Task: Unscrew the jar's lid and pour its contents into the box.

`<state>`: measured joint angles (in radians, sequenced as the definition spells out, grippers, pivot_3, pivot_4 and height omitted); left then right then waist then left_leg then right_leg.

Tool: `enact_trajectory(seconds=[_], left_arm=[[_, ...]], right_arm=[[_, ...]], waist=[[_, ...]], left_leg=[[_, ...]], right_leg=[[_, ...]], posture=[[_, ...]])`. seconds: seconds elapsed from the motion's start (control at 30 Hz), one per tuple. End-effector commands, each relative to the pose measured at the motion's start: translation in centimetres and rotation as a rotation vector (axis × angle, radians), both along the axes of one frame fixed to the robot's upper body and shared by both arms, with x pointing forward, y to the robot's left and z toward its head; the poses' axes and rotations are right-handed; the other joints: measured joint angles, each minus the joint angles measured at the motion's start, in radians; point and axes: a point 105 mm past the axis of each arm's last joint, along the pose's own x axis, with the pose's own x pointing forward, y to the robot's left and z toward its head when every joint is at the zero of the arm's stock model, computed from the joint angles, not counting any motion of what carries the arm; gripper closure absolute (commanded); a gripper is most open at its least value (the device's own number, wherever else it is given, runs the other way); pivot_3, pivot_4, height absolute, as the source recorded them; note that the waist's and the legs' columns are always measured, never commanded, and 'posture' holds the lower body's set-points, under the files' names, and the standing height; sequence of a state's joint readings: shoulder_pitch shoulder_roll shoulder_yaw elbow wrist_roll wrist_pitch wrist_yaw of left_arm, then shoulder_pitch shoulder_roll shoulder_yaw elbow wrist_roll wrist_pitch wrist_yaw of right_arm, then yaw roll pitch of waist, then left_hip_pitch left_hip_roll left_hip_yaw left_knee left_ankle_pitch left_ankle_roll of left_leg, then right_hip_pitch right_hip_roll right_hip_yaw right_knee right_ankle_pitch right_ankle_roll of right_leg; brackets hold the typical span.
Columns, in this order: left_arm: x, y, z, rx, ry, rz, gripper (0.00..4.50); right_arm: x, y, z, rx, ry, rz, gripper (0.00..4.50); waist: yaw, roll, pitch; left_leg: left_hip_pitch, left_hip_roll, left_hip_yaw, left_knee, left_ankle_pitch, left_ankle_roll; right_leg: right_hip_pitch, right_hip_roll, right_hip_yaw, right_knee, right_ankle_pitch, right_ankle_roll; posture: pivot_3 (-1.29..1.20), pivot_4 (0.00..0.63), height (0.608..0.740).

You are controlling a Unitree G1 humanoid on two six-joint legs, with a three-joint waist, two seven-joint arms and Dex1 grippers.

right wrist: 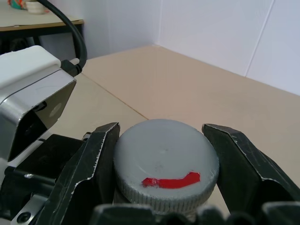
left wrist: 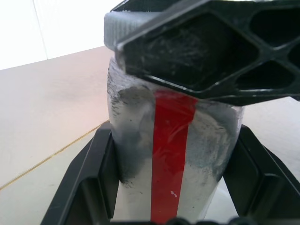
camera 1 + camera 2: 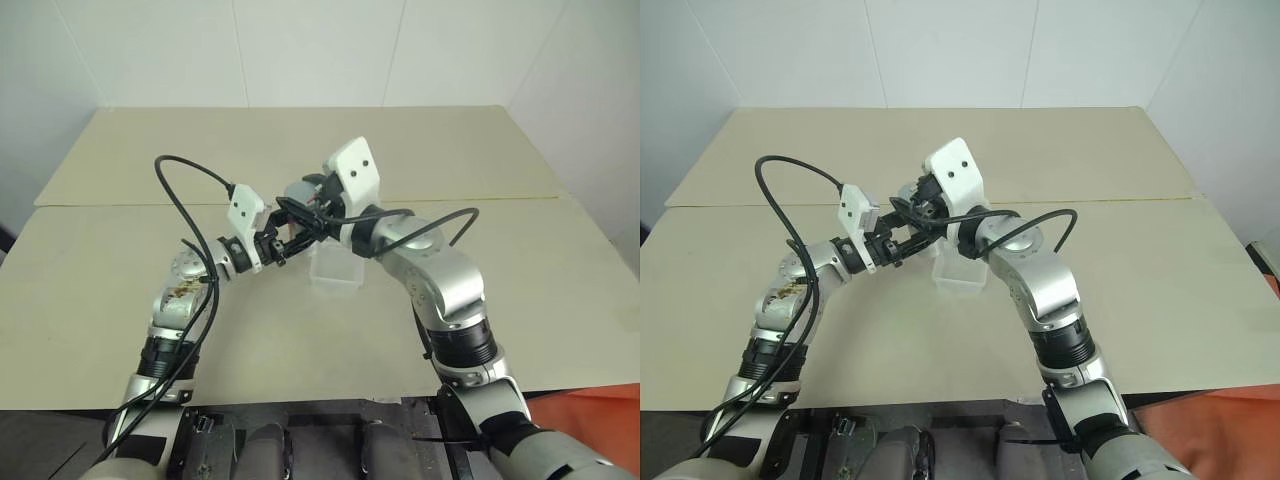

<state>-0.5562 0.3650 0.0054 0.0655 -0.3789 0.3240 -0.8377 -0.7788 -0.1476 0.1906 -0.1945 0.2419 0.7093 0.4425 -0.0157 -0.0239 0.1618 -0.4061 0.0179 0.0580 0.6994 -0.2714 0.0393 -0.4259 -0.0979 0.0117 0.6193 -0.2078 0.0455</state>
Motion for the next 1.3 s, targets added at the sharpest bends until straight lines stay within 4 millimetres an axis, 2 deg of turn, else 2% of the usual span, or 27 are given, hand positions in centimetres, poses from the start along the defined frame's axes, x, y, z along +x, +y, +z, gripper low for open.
enact_trajectory(seconds=[0.03,0.23,0.47,0.67,0.9,0.97,1.1,1.3], left_arm=[[-1.8,-0.2,2.2,-0.029,-0.084,-0.137,1.84],[-3.0,0.3,3.0,-0.047,-0.077,-0.266,1.84],[-4.5,0.2,3.4,-0.037,-0.064,-0.418,1.84],[-5.2,0.1,3.8,-0.006,-0.083,-0.472,1.84],[-5.3,0.0,3.8,0.002,-0.086,-0.469,1.84],[-5.3,0.1,3.7,0.002,-0.086,-0.467,1.84],[-5.3,0.1,3.6,0.005,-0.085,-0.464,1.84],[-4.8,0.7,3.1,0.007,-0.069,-0.413,1.84]], right_arm=[[-1.2,-0.4,1.9,0.051,-0.063,0.121,1.73],[-2.9,-1.4,2.1,0.065,-0.029,0.367,1.73],[-6.3,-2.9,1.4,0.012,0.03,0.735,1.73],[-6.9,-3.5,0.8,-0.041,0.045,0.854,1.73],[-6.2,-3.4,0.8,-0.045,0.011,0.83,1.73],[-5.8,-3.3,0.8,-0.042,0.002,0.796,1.02],[-5.1,-3.4,0.9,-0.04,-0.015,0.729,0.03],[-4.0,-4.2,1.6,-0.016,-0.049,0.587,0.03]], waist=[[0.0,0.0,0.0],[0.001,0.0,0.0],[0.001,0.0,0.0],[0.0,0.0,0.0],[0.002,0.0,0.0],[0.002,0.0,0.0],[0.002,0.0,0.0],[0.003,0.0,0.0]], left_leg=[[0.0,0.0,0.0,0.0,0.0,0.0],[0.0,0.0,0.0,0.0,0.0,0.0],[0.0,0.0,0.0,0.0,0.0,0.001],[0.0,0.001,0.0,0.0,0.0,0.001],[0.0,0.001,0.0,0.0,0.0,0.001],[0.0,0.001,0.0,0.0,0.0,0.001],[0.0,0.001,0.0,0.0,0.0,0.001],[0.0,0.001,0.0,0.0,0.0,0.001]], right_leg=[[0.0,0.0,0.0,0.0,0.0,0.0],[0.001,0.0,0.0,-0.001,0.0,0.0],[0.001,0.0,0.0,-0.002,0.0,0.0],[0.001,0.001,0.0,-0.002,0.0,0.0],[0.001,0.001,0.0,-0.002,0.0,0.0],[0.001,0.001,0.0,-0.002,0.0,0.0],[0.001,0.001,0.0,-0.001,0.0,0.0],[0.001,0.0,0.0,-0.001,0.0,0.0]], posture=[[0.0,0.15,0.74],[0.0,0.15,0.74],[0.0,0.15,0.74],[0.0,0.15,0.74],[0.0,0.15,0.74],[0.0,0.15,0.74],[0.0,0.15,0.74],[0.0,0.15,0.74]])
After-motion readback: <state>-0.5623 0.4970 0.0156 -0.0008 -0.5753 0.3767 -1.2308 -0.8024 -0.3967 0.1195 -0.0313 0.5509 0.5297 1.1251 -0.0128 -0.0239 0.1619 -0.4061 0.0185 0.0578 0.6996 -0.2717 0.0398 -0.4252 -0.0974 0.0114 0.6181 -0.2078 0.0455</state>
